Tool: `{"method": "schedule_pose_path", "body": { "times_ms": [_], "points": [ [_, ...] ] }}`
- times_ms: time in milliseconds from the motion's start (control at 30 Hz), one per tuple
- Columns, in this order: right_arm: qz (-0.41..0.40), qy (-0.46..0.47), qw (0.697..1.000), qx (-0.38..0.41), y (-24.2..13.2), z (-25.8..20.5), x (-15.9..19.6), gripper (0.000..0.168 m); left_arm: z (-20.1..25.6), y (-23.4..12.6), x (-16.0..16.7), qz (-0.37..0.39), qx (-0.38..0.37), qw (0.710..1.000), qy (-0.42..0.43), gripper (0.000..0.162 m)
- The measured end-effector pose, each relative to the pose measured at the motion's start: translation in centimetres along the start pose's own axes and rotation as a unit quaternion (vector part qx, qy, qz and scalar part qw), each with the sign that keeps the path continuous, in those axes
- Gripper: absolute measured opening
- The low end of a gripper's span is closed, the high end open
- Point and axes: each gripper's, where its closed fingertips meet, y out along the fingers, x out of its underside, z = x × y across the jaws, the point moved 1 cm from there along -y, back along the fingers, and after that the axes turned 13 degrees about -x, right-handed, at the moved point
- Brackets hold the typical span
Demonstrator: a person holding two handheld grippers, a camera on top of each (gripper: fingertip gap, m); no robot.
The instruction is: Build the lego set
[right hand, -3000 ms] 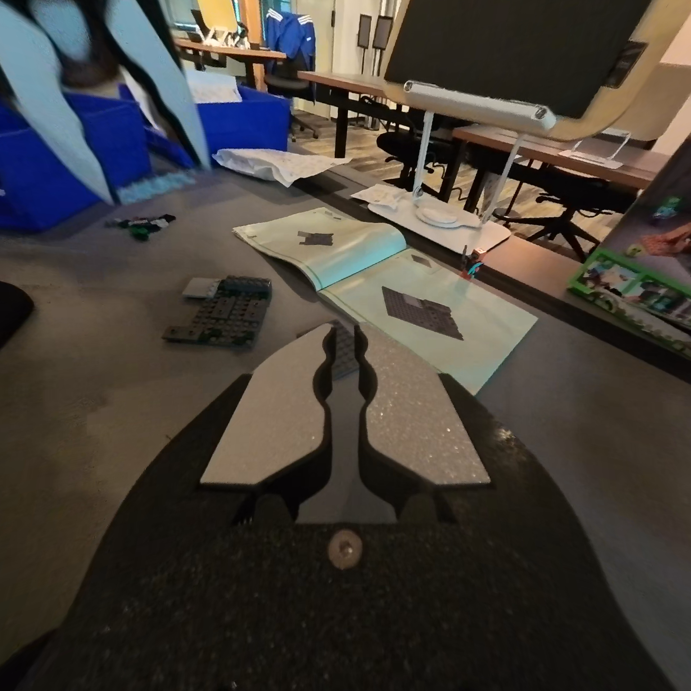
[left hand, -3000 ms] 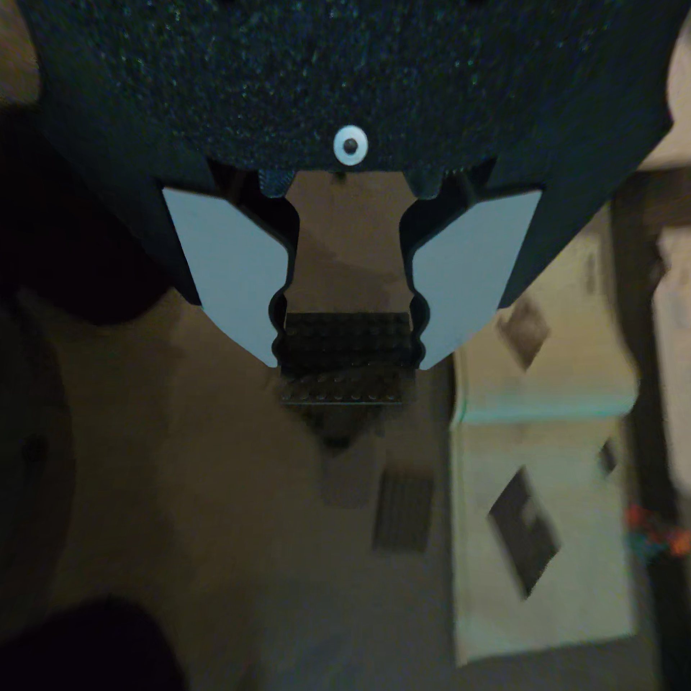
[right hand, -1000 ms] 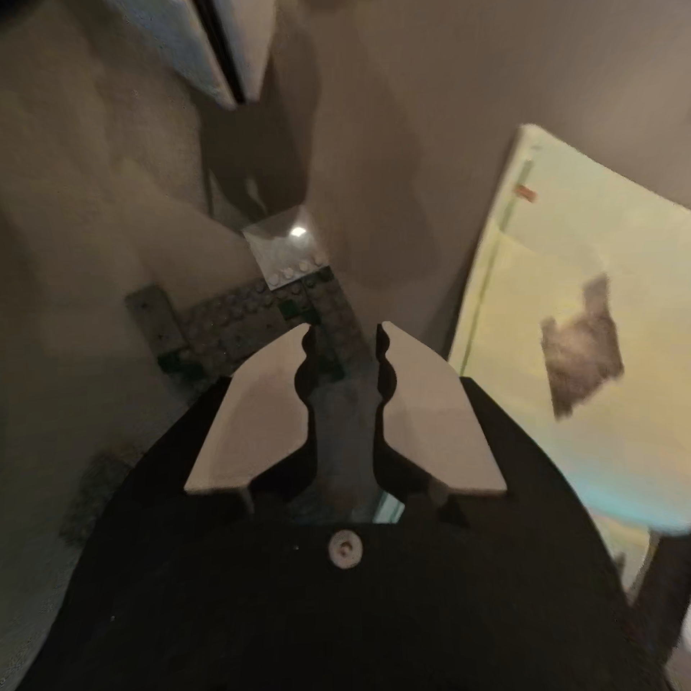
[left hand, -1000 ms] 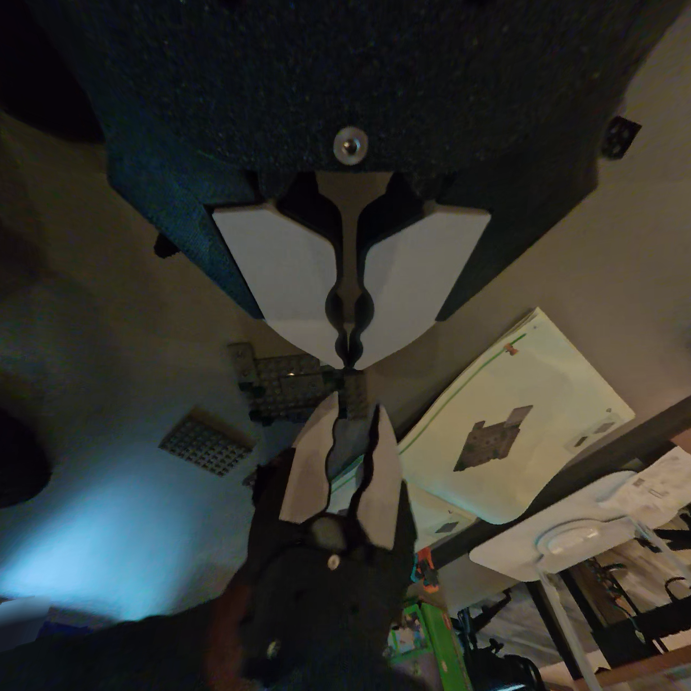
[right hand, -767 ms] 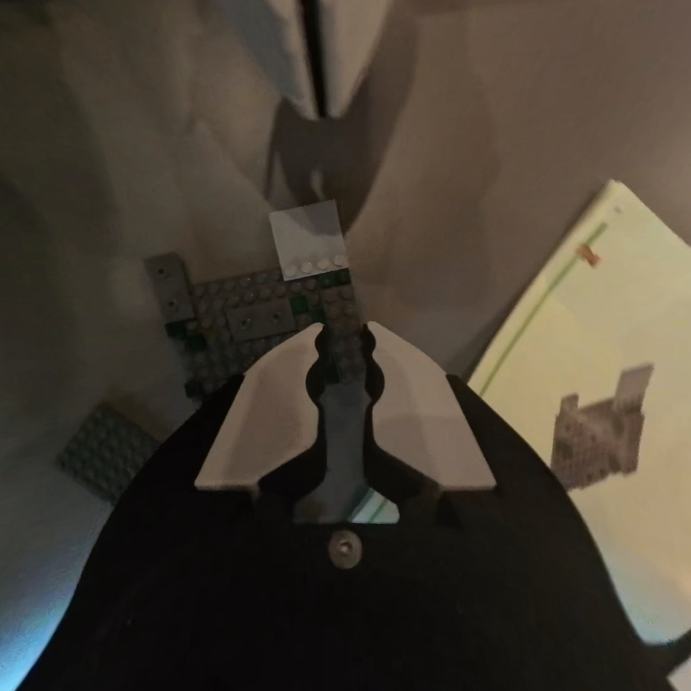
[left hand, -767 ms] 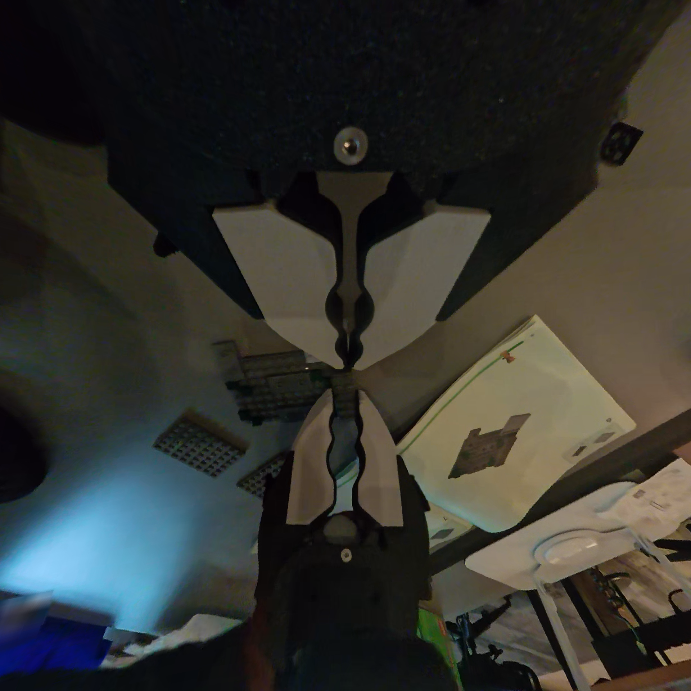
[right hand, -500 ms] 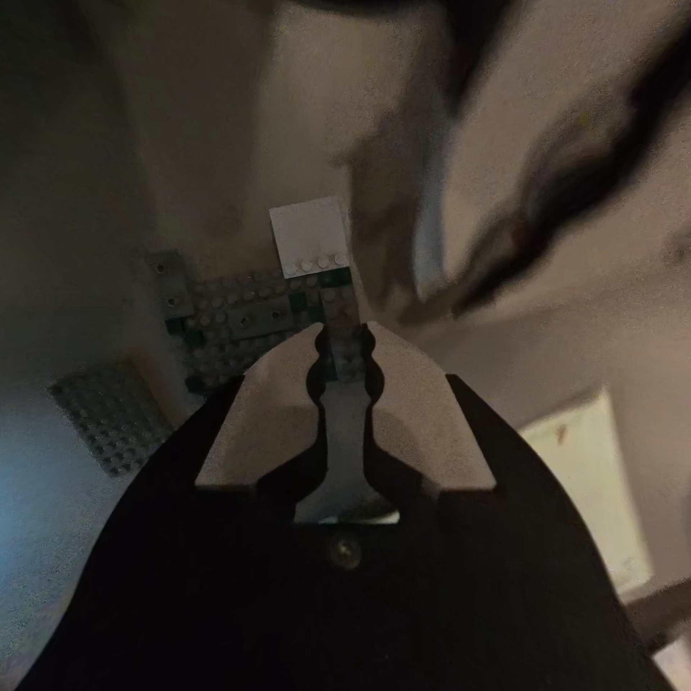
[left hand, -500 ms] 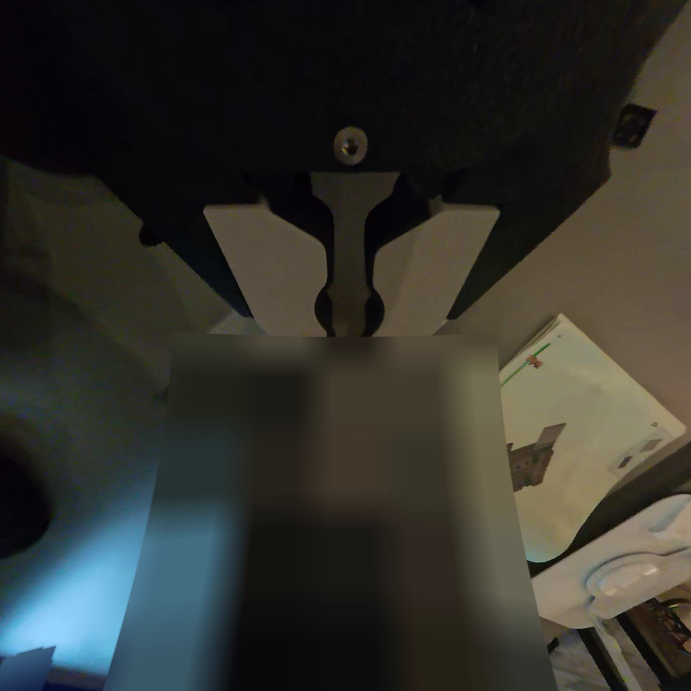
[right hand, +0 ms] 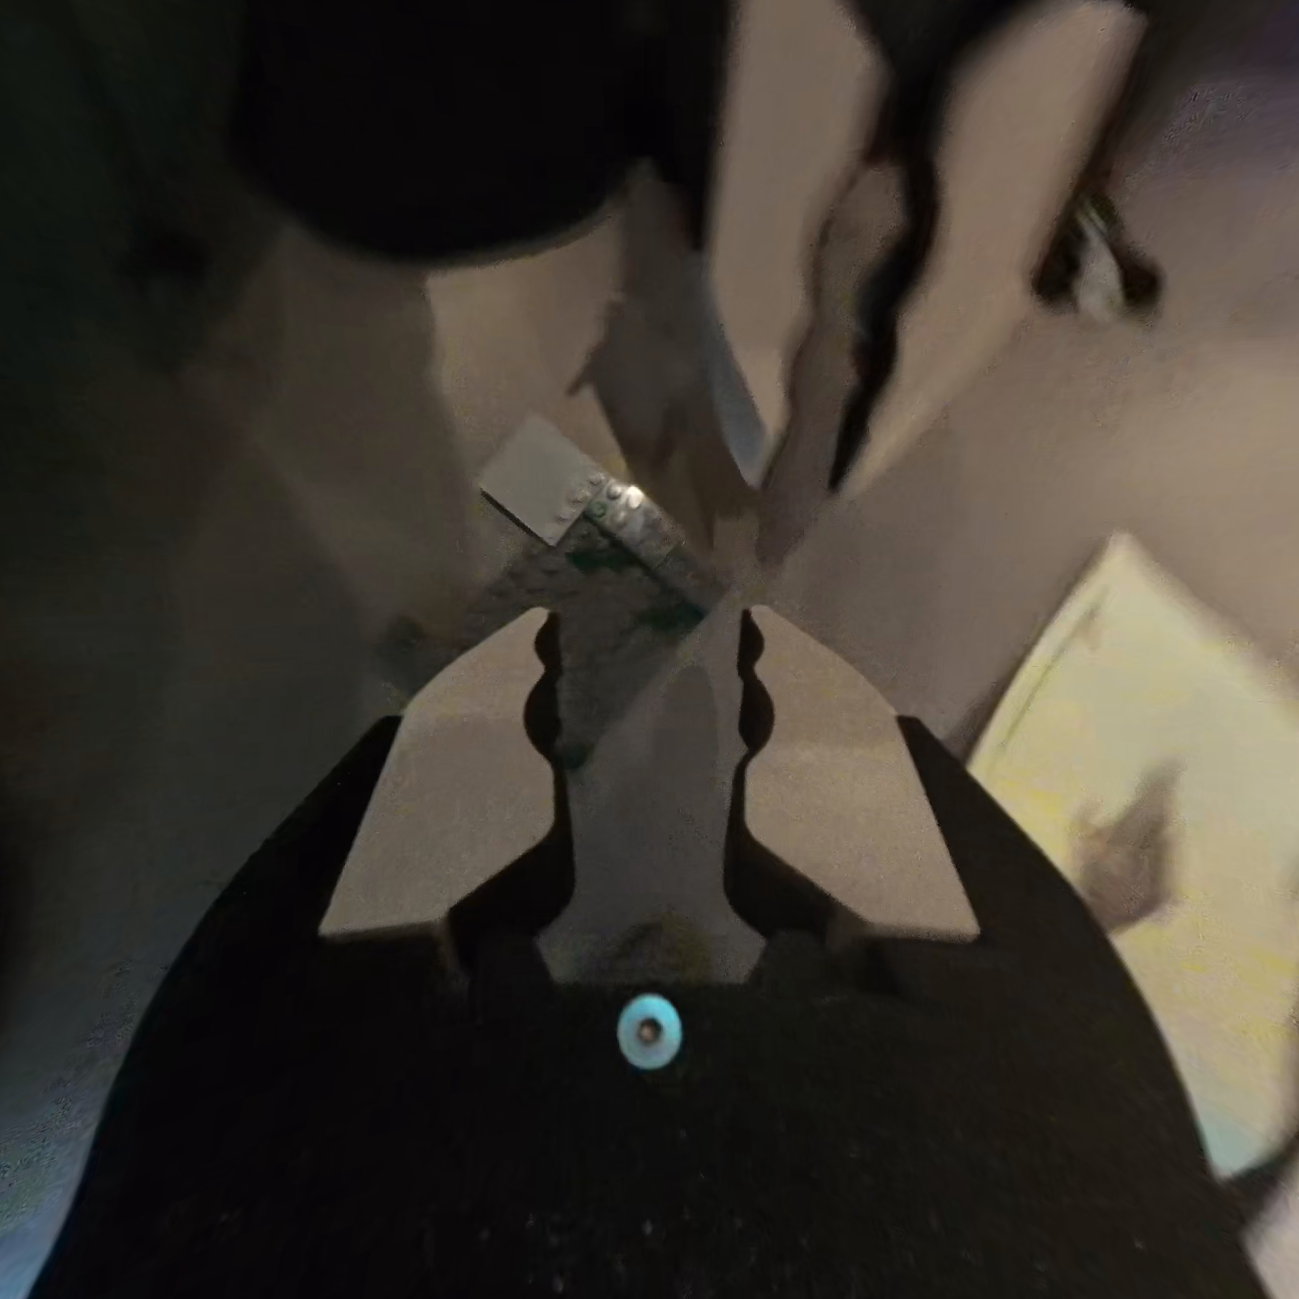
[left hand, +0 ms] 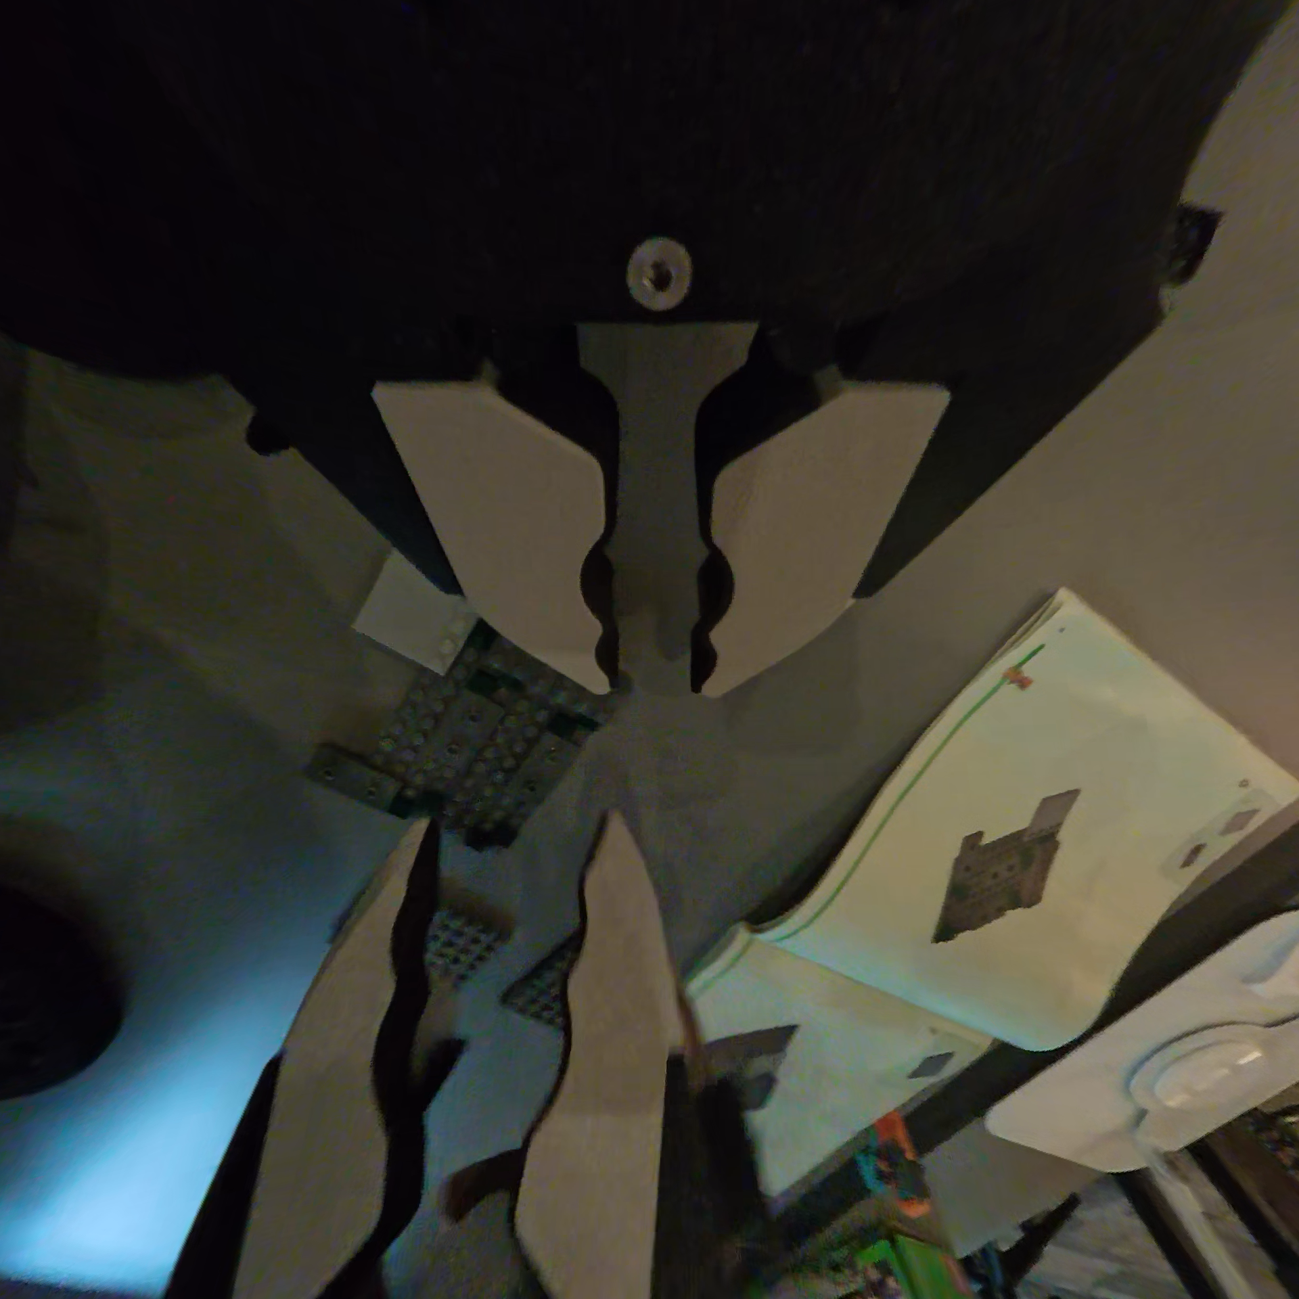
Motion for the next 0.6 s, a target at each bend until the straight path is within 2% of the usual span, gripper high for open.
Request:
{"method": "schedule_pose_path", "body": {
  "times_ms": [133,233,300,467,600],
  "points": [
    [0.094,0.180,0.976,0.074,0.3,-2.6,2.3,0.065,1.3,0.3,0.4,-0.007,0.032,0.999,0.034,0.032],
    [0.151,0.259,0.946,0.123,0.8,-4.4,3.2,0.074,2.4,0.6,0.7,-0.014,0.065,0.995,0.069,0.042],
    [0.167,0.279,0.933,0.157,1.0,-5.2,3.6,0.079,2.9,0.8,0.9,-0.022,0.089,0.992,0.089,0.048],
    [0.210,0.300,0.908,0.205,0.3,-6.5,4.1,0.077,3.5,1.6,2.1,-0.053,0.156,0.980,0.110,0.062],
    [0.227,0.311,0.894,0.228,-0.8,-7.3,5.2,0.076,3.5,2.3,2.5,-0.059,0.196,0.973,0.109,0.065]
  ]
}}
